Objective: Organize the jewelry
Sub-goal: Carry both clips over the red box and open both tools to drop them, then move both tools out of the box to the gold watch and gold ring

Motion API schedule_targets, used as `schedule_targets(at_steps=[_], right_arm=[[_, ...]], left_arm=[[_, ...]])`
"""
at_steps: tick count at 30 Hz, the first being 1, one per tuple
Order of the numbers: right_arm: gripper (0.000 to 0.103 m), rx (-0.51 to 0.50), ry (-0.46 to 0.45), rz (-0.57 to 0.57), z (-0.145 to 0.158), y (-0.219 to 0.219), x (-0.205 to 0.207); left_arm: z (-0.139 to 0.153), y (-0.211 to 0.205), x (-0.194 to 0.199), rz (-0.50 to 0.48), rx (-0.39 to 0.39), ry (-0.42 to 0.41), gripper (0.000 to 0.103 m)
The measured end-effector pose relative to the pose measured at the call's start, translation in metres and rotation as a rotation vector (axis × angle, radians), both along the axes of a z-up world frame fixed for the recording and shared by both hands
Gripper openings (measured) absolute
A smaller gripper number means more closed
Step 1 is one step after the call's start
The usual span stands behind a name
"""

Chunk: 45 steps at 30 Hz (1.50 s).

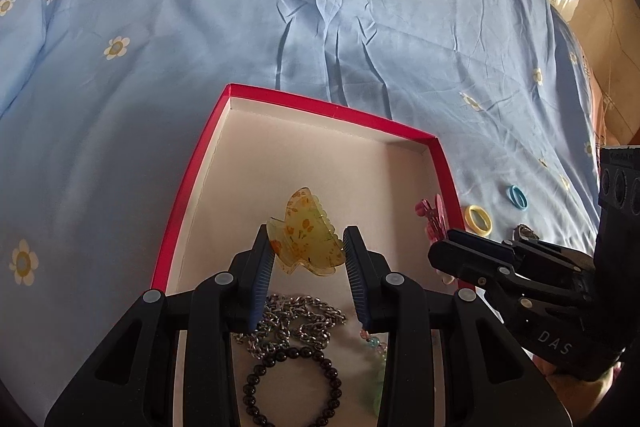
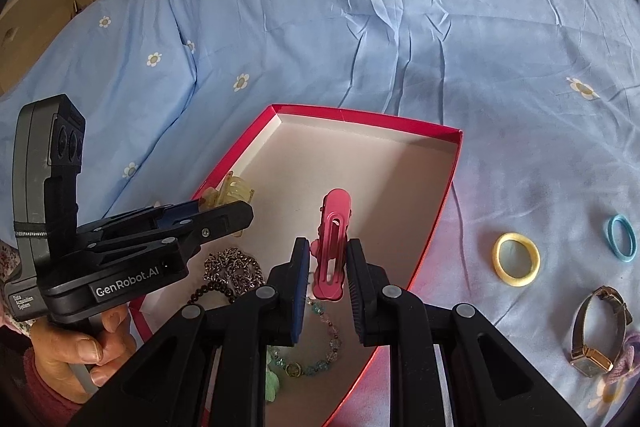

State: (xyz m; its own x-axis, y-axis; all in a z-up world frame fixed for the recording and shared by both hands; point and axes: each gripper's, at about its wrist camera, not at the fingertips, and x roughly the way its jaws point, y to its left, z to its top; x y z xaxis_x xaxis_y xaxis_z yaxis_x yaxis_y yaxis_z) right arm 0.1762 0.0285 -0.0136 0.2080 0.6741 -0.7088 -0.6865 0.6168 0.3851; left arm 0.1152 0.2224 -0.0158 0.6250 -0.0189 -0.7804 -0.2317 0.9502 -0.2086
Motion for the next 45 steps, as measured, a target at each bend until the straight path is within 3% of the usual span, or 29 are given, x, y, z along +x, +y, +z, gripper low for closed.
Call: schedule_targets(at_steps=[18, 25, 28, 35, 41, 45], right_arm=[[0.019, -0.108, -0.004, 0.047, -0.027, 0.031, 0.009], [0.020, -0.101, -0.005, 0.054, -0.026, 0.030, 0.008], [0.022, -0.095, -0.006, 0.052, -0.024, 0.028, 0.008], [0.026, -0.045, -0.004, 0.025, -0.009, 0.009, 0.005], [0.034, 0.013, -0.004, -0.027, 0.010, -0.032, -0.001], [0.034, 0.014, -0.007, -0.073, 0.015, -0.062, -0.003]], left_arm=[[-0.020, 0.003, 0.021, -0.003, 0.085, 0.099, 0.034], [-0.021, 0.002, 0.020, 0.001, 0.094, 0.108, 0.036], [-0.021, 0.003, 0.020, 0.009, 0.089, 0.109, 0.046], [0.000, 0.001, 0.005, 0.041, 0.094, 0.052, 0.047], [0.021, -0.012, -0.013, 0.049, 0.050, -0.015, 0.050], [0.030, -0.025, -0.021, 0.029, 0.002, -0.042, 0.051]])
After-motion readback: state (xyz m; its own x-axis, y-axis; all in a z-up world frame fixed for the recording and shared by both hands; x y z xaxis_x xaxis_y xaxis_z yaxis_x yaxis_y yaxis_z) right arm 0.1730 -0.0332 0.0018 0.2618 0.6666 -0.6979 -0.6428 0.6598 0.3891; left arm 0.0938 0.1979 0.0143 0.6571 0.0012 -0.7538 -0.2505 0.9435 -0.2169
